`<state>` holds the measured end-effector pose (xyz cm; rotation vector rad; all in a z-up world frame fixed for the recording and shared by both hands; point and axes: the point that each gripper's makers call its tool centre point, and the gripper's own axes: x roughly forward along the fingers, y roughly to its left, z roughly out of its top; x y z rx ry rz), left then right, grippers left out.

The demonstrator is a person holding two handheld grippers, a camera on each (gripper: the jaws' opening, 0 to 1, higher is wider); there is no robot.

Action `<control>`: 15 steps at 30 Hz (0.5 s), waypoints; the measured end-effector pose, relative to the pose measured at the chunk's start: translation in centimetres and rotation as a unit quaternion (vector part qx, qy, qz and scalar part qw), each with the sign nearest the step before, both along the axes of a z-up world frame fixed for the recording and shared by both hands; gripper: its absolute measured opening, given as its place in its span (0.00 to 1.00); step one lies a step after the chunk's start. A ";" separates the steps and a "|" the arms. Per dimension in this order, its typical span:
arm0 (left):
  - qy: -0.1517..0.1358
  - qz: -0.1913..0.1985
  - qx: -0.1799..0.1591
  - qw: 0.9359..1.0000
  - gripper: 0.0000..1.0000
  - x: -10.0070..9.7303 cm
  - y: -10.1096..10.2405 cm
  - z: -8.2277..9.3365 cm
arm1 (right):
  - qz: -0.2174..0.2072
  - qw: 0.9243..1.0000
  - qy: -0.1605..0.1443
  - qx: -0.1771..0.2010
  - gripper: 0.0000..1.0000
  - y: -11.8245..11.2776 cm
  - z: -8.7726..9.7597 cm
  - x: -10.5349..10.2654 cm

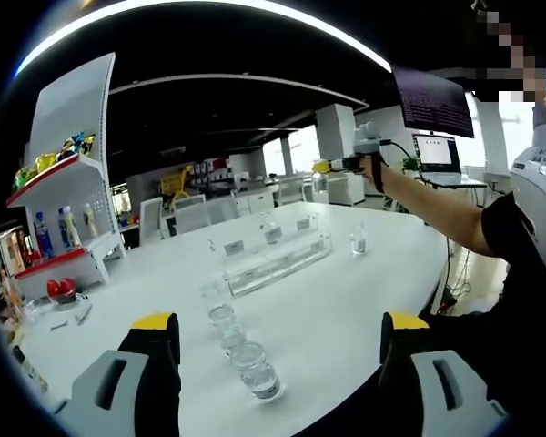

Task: Identify the label on the chemical reagent bottle, grasp the chemical reagent bottle, and place it in the designated position on the reagent rack

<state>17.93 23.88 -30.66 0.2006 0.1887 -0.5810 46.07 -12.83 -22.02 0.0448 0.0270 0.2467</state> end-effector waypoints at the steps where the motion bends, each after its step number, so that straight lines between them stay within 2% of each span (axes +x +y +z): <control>1: 0.001 0.000 0.000 1.000 0.91 0.0 0.0 -0.1 | -0.001 1.000 0.000 0.000 0.16 0.0 0.0 0.1; 15: 0.004 -0.005 -0.009 1.000 0.93 -0.2 -0.2 0.0 | -0.006 1.000 0.007 0.001 0.16 0.4 -0.5 2.4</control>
